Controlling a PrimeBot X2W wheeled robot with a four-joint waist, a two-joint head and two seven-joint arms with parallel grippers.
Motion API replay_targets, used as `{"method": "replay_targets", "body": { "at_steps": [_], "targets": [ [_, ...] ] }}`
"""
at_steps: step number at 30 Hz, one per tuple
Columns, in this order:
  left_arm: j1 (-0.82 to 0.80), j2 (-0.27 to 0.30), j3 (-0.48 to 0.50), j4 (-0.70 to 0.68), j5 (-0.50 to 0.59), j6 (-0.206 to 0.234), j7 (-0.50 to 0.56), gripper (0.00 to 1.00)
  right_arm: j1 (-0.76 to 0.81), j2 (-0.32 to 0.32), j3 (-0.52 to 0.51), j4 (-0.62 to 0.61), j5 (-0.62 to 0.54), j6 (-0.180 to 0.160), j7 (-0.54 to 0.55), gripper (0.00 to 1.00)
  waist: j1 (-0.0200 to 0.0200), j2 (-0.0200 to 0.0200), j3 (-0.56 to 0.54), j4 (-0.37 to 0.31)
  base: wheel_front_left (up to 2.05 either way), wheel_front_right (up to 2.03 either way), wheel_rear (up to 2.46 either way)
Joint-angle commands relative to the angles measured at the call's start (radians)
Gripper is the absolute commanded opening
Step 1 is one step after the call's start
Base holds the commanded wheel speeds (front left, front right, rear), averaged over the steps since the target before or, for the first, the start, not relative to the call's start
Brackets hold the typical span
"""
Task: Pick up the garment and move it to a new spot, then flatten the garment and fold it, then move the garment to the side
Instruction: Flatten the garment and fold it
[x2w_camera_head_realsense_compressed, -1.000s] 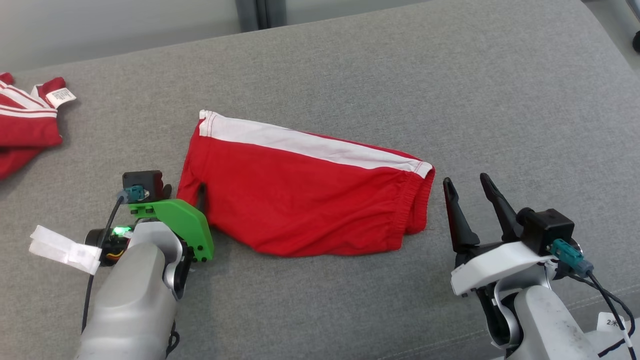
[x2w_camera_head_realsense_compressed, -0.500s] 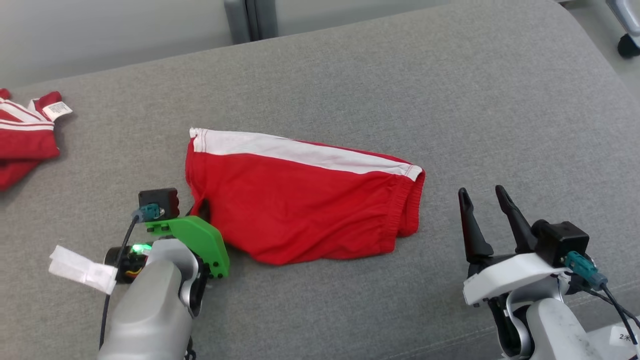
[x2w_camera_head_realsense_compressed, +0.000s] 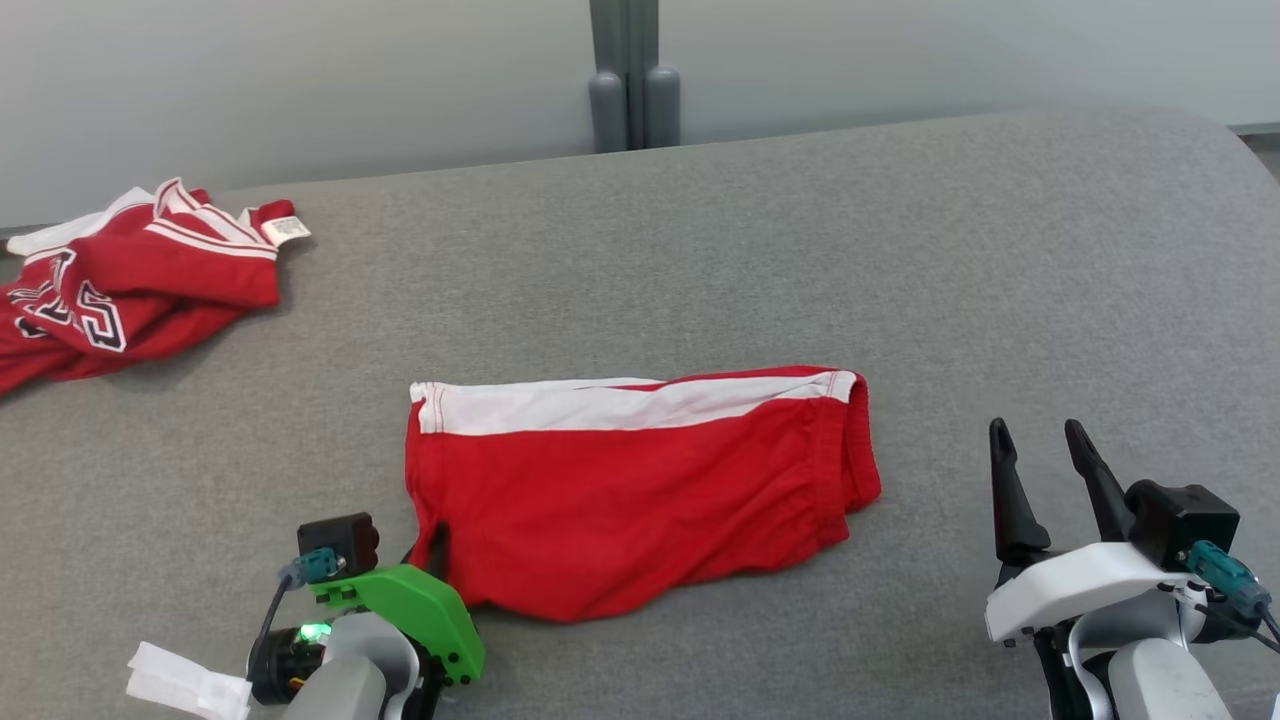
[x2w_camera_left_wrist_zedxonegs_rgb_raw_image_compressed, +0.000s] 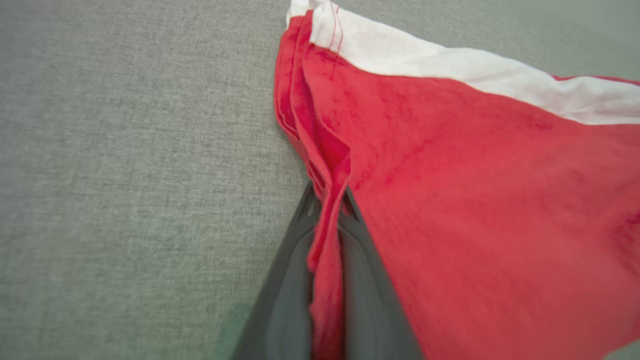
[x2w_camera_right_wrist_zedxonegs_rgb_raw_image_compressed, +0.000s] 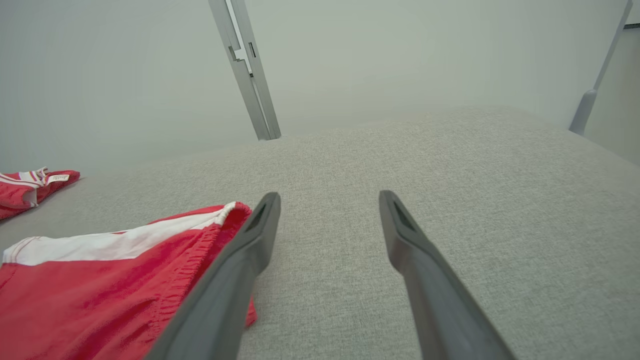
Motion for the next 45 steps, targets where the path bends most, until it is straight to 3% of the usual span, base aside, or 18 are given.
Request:
{"method": "replay_targets", "body": {
  "at_steps": [1,2,3,4,12,20,29,45],
  "targets": [
    [0.022,-0.002,-0.001,-0.012,-0.009,0.009,-0.003,0.00,0.015,-0.002,0.001,-0.006,-0.006,-0.001,0.007,1.00,0.0000,0.0000,-0.035,0.044,0.00,0.00,0.00],
    [0.028,-0.003,0.000,-0.019,-0.015,0.012,-0.009,0.05,0.015,-0.002,0.004,-0.009,-0.007,-0.001,0.012,1.00,0.0000,0.0000,-0.035,0.046,0.00,0.00,0.00],
    [0.035,-0.004,0.000,-0.030,-0.018,0.019,-0.014,0.40,0.015,-0.002,0.007,-0.012,-0.009,-0.001,0.014,1.00,0.0000,0.0000,-0.035,0.047,0.00,0.00,0.00],
    [0.037,-0.005,-0.004,-0.041,-0.014,0.024,-0.024,1.00,0.014,-0.002,0.009,-0.014,-0.009,-0.001,0.017,1.00,0.0000,0.0000,-0.036,0.047,0.00,0.00,0.00],
    [0.069,-0.007,-0.007,-0.194,0.038,0.096,-0.102,1.00,0.024,-0.002,0.008,-0.020,-0.013,-0.001,0.032,1.00,0.0000,0.0000,-0.057,0.053,0.00,0.00,0.00],
    [0.215,0.024,0.045,-0.480,0.141,0.169,-0.104,1.00,0.054,-0.002,-0.007,-0.022,-0.020,-0.001,0.035,1.00,0.0000,0.0000,-0.089,0.058,0.00,0.00,0.00],
    [0.382,0.016,0.048,-0.608,0.168,0.184,-0.104,1.00,0.091,-0.002,-0.008,0.013,-0.014,-0.001,0.021,1.00,0.0000,0.0000,-0.109,0.074,0.00,0.00,0.00],
    [0.375,0.038,0.016,-0.657,0.190,0.203,-0.085,1.00,-0.025,-0.002,0.067,0.156,-0.030,-0.001,0.095,1.00,0.0000,0.0000,-0.103,0.140,0.00,0.00,0.00]
  ]
}}
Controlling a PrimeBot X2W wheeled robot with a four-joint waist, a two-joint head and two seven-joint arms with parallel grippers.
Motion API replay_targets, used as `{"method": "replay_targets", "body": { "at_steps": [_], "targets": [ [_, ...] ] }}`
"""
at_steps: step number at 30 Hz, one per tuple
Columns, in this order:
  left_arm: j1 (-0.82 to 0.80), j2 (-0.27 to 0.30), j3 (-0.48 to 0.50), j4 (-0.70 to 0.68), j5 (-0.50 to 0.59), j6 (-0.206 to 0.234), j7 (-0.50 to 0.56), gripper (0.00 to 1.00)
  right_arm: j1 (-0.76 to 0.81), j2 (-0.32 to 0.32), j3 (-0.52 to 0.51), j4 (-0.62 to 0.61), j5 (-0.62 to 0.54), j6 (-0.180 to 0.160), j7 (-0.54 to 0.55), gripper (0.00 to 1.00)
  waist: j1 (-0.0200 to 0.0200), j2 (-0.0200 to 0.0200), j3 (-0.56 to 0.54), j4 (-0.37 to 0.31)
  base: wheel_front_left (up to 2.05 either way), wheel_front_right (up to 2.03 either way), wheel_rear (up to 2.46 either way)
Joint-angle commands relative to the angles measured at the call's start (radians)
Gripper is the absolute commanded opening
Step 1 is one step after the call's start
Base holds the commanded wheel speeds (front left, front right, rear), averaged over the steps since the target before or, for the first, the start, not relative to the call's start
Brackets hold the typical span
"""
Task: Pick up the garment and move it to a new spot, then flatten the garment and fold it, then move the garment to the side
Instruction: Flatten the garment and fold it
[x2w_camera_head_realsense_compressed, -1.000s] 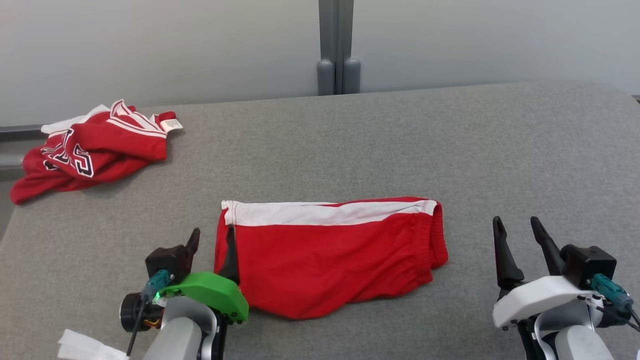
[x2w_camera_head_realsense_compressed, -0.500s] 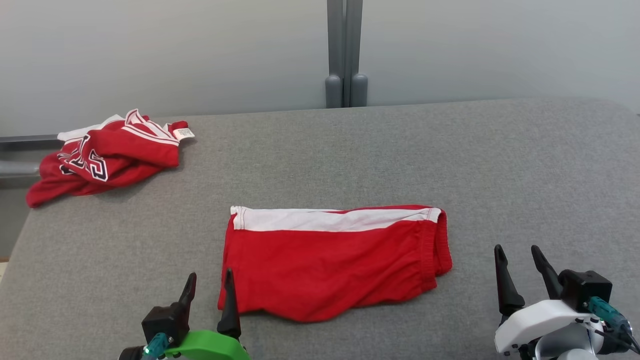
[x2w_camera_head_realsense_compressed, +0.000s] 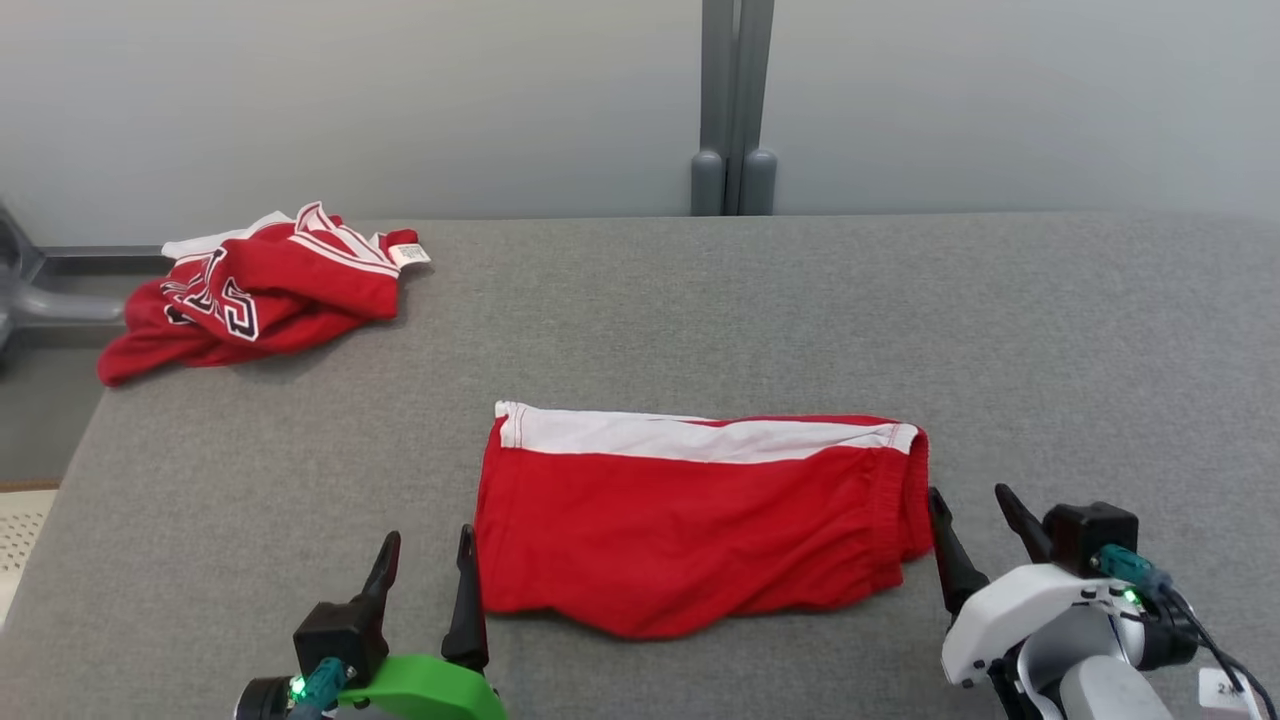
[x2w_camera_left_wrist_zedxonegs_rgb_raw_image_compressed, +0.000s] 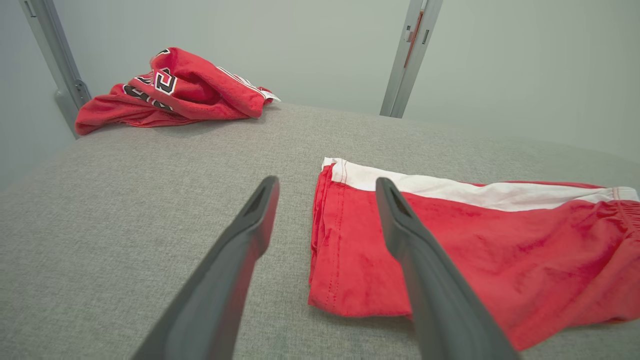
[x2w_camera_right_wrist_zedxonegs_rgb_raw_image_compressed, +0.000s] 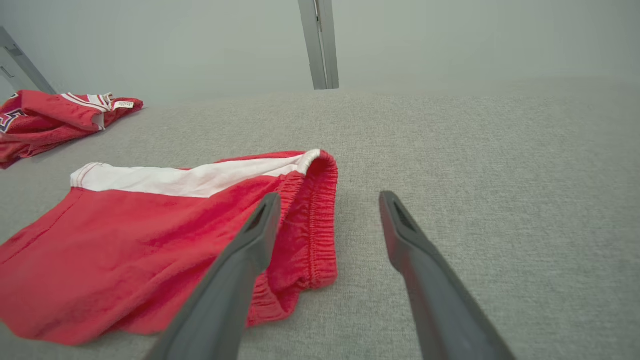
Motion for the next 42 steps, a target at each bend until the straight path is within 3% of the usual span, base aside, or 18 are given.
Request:
{"method": "replay_targets", "body": {
  "at_steps": [1,13,18,19,20,22,23,31,42],
  "targets": [
    [-0.006,0.002,-0.002,-0.003,0.005,0.004,0.002,1.00,-0.034,-0.003,0.001,0.026,-0.008,-0.001,0.012,1.00,0.0000,-0.0001,0.010,0.025,0.00,0.00,0.00],
    [-0.024,-0.008,-0.017,0.004,-0.003,0.004,-0.006,1.00,-0.226,-0.002,-0.073,0.367,-0.106,-0.001,0.181,1.00,0.0000,-0.0001,0.037,0.140,0.00,0.00,0.00],
    [-0.019,-0.008,-0.015,0.011,-0.007,0.009,-0.011,1.00,-0.265,-0.002,-0.056,0.463,-0.032,-0.001,0.246,1.00,0.0000,-0.0001,0.039,0.152,0.00,0.00,0.00],
    [-0.018,-0.008,-0.014,0.012,-0.007,0.009,-0.010,1.00,-0.270,-0.001,-0.049,0.478,-0.015,-0.001,0.256,0.78,0.0000,-0.0001,0.039,0.152,0.00,0.00,0.00],
    [-0.016,-0.008,-0.013,0.012,-0.008,0.011,-0.010,1.00,-0.275,-0.001,-0.040,0.493,-0.003,0.000,0.265,0.42,0.0000,-0.0001,0.039,0.150,0.00,0.00,0.00],
    [-0.015,-0.008,-0.011,0.011,-0.009,0.013,-0.011,1.00,-0.288,0.001,-0.019,0.515,0.026,0.000,0.271,0.10,0.0000,-0.0001,0.040,0.140,0.00,0.00,0.00],
    [-0.017,-0.008,-0.012,0.010,-0.008,0.014,-0.010,1.00,-0.293,0.001,-0.011,0.521,0.037,0.000,0.267,0.00,0.0000,-0.0001,0.041,0.135,0.00,0.00,0.00],
    [-0.014,-0.004,-0.013,0.004,-0.012,0.017,-0.014,1.00,-0.339,-0.014,0.009,0.518,0.102,-0.002,0.278,0.00,0.0000,-0.0001,0.037,0.047,0.00,0.00,0.00],
    [-0.010,-0.014,-0.026,0.021,-0.019,0.013,-0.017,1.00,-0.273,-0.164,-0.074,0.343,0.206,-0.001,0.427,0.00,0.0000,-0.0001,0.035,-0.043,0.00,0.00,0.00]
  ]
}}
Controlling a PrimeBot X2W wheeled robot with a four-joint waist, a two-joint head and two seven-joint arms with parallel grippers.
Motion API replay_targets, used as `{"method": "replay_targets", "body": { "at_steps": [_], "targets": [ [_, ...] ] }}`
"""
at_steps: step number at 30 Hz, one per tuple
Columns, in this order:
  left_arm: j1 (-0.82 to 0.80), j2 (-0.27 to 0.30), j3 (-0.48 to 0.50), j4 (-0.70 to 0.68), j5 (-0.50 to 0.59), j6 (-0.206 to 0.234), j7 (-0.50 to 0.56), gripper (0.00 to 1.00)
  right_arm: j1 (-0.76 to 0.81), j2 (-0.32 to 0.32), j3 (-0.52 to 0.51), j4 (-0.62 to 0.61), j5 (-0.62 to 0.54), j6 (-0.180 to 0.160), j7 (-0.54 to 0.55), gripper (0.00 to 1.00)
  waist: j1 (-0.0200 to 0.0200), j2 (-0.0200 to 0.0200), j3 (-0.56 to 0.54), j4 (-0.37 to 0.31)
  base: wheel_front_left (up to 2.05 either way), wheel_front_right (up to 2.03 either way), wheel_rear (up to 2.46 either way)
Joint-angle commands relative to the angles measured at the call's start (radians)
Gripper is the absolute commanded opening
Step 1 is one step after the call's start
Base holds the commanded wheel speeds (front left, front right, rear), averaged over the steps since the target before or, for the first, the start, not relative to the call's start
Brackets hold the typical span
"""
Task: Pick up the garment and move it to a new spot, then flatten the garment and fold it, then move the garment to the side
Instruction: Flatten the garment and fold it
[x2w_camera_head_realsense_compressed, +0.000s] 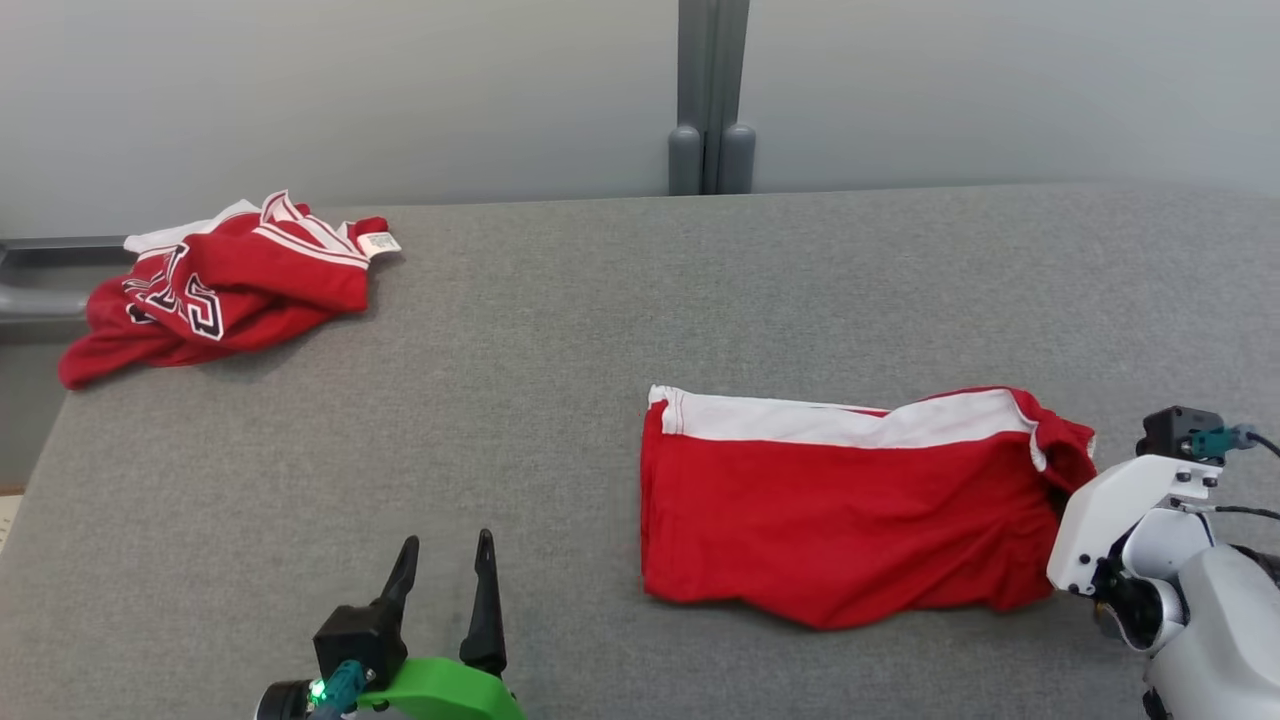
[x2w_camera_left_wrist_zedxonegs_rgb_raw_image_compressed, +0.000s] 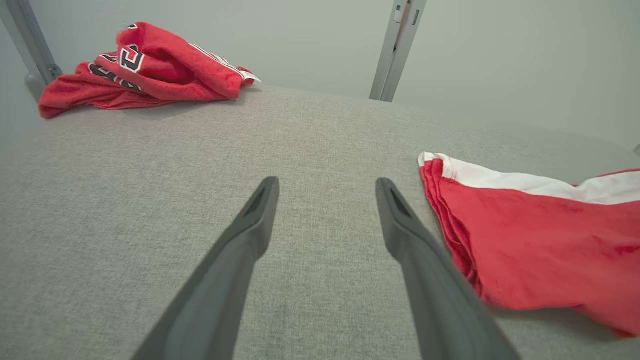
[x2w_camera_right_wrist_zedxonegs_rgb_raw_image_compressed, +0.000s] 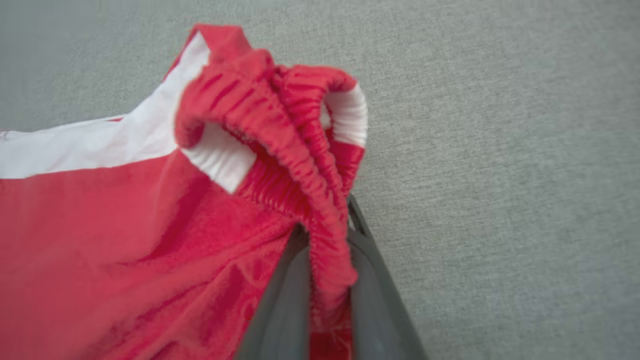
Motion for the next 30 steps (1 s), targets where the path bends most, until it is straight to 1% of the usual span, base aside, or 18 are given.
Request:
{"method": "replay_targets", "body": {
  "at_steps": [1,3,5,12,16,18,22,26,30],
  "targets": [
    [-0.006,0.003,0.001,0.002,-0.007,-0.002,-0.006,1.00,0.016,-0.006,-0.003,-0.033,0.011,-0.001,0.018,0.00,0.0000,0.0000,0.002,-0.020,0.00,0.00,0.00],
    [-0.012,0.004,0.001,0.004,-0.007,-0.003,-0.006,1.00,0.026,-0.007,0.006,-0.088,0.028,-0.001,0.043,0.00,0.0000,0.0000,0.005,-0.025,0.00,0.00,0.00],
    [-0.019,0.004,0.001,0.008,-0.007,-0.003,-0.007,1.00,0.038,0.010,0.022,-0.142,0.053,-0.001,0.074,0.00,0.0000,0.0000,0.005,-0.026,0.00,0.00,0.00],
    [-0.034,0.008,0.000,0.016,-0.009,-0.005,-0.008,1.00,0.071,0.094,0.090,-0.339,0.163,-0.001,0.170,0.00,0.0000,0.0000,0.007,0.005,0.00,0.00,0.00],
    [-0.043,0.007,-0.003,0.017,-0.010,-0.007,-0.008,1.00,0.063,0.133,0.128,-0.389,0.184,-0.001,0.199,0.00,0.0000,0.0000,0.016,0.033,0.00,0.00,0.00],
    [-0.049,0.006,-0.004,0.018,-0.011,-0.007,-0.009,1.00,0.044,0.146,0.137,-0.390,0.187,-0.001,0.195,0.00,0.0000,0.0000,0.024,0.048,0.00,0.00,0.00],
    [-0.059,0.001,-0.008,0.022,-0.009,-0.008,-0.008,1.00,0.008,0.160,0.155,-0.345,0.204,-0.001,0.180,0.00,0.0000,0.0000,0.040,0.079,0.00,0.00,0.00],
    [-0.073,-0.005,-0.009,0.027,-0.014,-0.010,-0.008,1.00,-0.037,0.162,0.201,-0.272,0.261,-0.001,0.152,0.00,0.0000,0.0000,0.059,0.107,0.00,0.00,0.00],
    [-0.083,-0.012,-0.015,0.039,-0.015,-0.014,-0.008,1.00,-0.085,0.161,0.253,-0.180,0.285,-0.001,0.115,0.00,0.0000,0.0000,0.072,0.124,0.00,0.00,0.00]
  ]
}}
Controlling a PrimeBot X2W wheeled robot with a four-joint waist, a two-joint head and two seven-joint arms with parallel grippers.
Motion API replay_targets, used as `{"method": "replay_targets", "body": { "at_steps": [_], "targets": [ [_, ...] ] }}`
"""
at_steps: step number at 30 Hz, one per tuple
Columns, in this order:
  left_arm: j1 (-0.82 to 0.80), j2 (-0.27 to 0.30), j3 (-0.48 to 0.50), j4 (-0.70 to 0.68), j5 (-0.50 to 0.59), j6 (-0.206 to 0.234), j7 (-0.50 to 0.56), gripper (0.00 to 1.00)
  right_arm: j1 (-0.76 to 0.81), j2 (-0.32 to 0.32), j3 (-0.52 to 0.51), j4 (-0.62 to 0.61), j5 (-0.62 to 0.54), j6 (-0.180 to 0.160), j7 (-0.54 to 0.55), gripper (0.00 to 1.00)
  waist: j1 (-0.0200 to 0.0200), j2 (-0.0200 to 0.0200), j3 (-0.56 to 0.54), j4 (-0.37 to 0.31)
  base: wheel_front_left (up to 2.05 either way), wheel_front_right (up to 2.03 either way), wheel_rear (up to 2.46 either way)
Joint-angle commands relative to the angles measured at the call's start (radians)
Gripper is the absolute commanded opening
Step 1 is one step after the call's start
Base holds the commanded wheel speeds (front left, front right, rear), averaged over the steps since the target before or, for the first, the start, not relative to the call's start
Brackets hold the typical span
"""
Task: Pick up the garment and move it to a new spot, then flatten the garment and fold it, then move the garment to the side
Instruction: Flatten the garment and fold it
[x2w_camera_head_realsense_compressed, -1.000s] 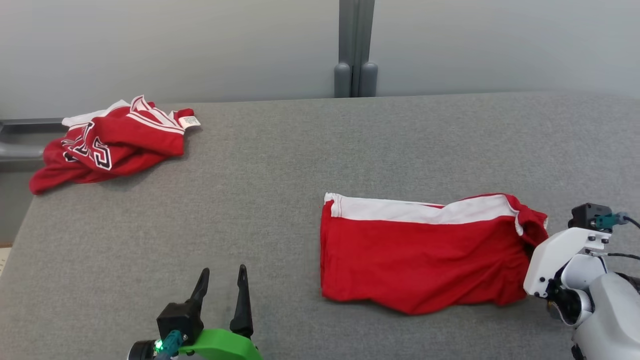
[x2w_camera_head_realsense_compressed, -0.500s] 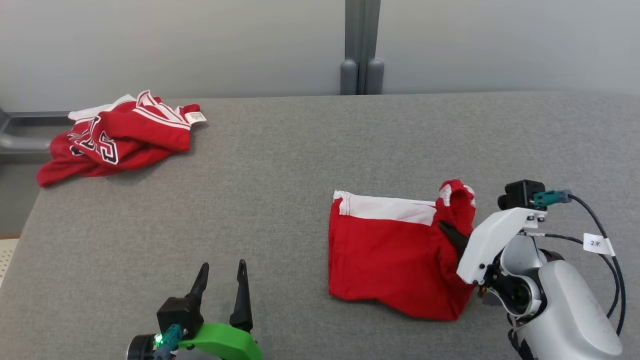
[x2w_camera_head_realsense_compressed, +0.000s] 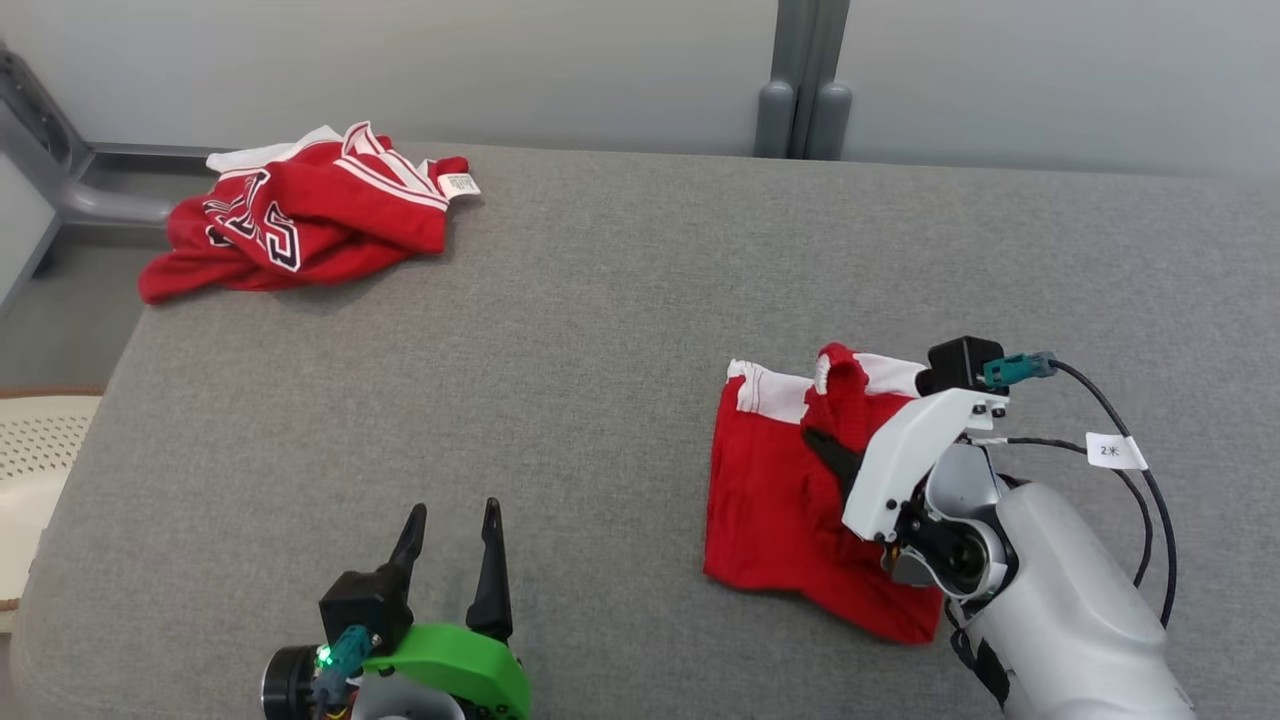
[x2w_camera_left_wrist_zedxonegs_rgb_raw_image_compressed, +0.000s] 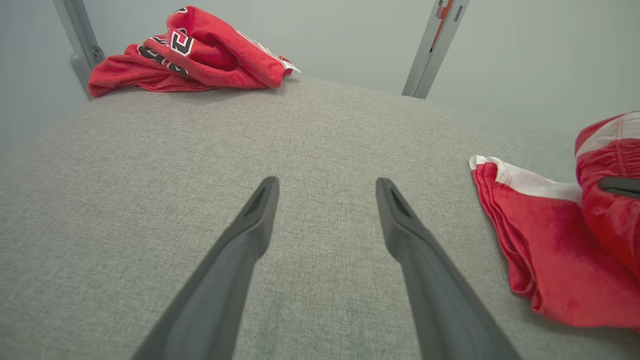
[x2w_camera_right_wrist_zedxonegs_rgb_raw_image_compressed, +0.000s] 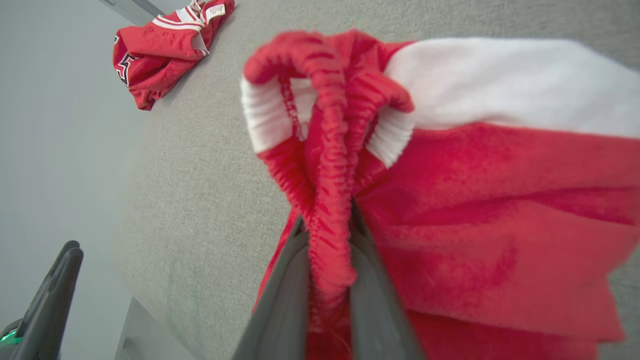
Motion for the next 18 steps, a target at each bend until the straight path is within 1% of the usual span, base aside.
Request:
{"method": "replay_targets", "body": {
  "at_steps": [1,2,3,4,5,6,11,14,16,18],
  "targets": [
    [-0.021,-0.003,-0.002,0.004,0.000,-0.004,-0.005,1.00,-0.023,-0.002,0.017,0.027,0.008,0.000,-0.017,0.00,0.0000,0.0000,0.015,0.016,0.00,0.00,0.00],
    [-0.022,-0.005,-0.003,0.007,-0.002,-0.004,-0.005,1.00,-0.035,-0.002,0.030,0.045,0.012,0.000,-0.028,0.04,0.0000,0.0000,0.017,0.018,0.00,0.00,0.00],
    [-0.024,-0.007,-0.003,0.008,-0.003,-0.004,-0.005,1.00,-0.048,-0.002,0.045,0.066,0.021,0.000,-0.041,0.31,0.0000,0.0000,0.019,0.021,0.00,0.00,0.00],
    [-0.026,-0.008,-0.003,0.008,-0.003,-0.004,-0.005,1.00,-0.057,-0.002,0.060,0.079,0.028,0.000,-0.051,0.43,0.0000,0.0000,0.020,0.022,0.00,0.00,0.00],
    [-0.028,-0.010,-0.003,0.008,-0.004,-0.004,-0.004,1.00,-0.068,-0.002,0.078,0.095,0.036,0.000,-0.064,0.88,0.0000,0.0000,0.022,0.023,0.00,0.00,0.00],
    [-0.029,-0.011,-0.002,0.008,-0.004,-0.004,-0.004,1.00,-0.075,-0.002,0.093,0.106,0.047,0.000,-0.070,1.00,0.0000,0.0000,0.023,0.023,0.00,0.00,0.00],
    [-0.035,-0.014,-0.001,0.003,0.002,-0.006,-0.004,1.00,-0.111,-0.002,0.191,0.109,0.135,0.000,-0.105,1.00,0.0000,0.0000,0.023,0.015,0.00,0.00,0.00],
    [-0.041,-0.016,0.000,-0.004,0.012,-0.007,-0.004,1.00,-0.129,-0.003,0.227,0.099,0.167,0.000,-0.135,1.00,0.0000,0.0000,0.020,0.004,0.00,0.00,0.00],
    [-0.044,-0.017,0.001,-0.010,0.020,-0.011,-0.004,1.00,-0.141,-0.003,0.235,0.097,0.161,0.000,-0.171,1.00,0.0000,0.0000,0.016,-0.007,0.00,0.00,0.00],
    [-0.049,-0.017,0.002,-0.015,0.027,-0.014,-0.004,1.00,-0.153,-0.003,0.229,0.103,0.126,0.000,-0.218,1.00,0.0000,0.0000,0.009,-0.020,0.00,0.00,0.00]
  ]
}}
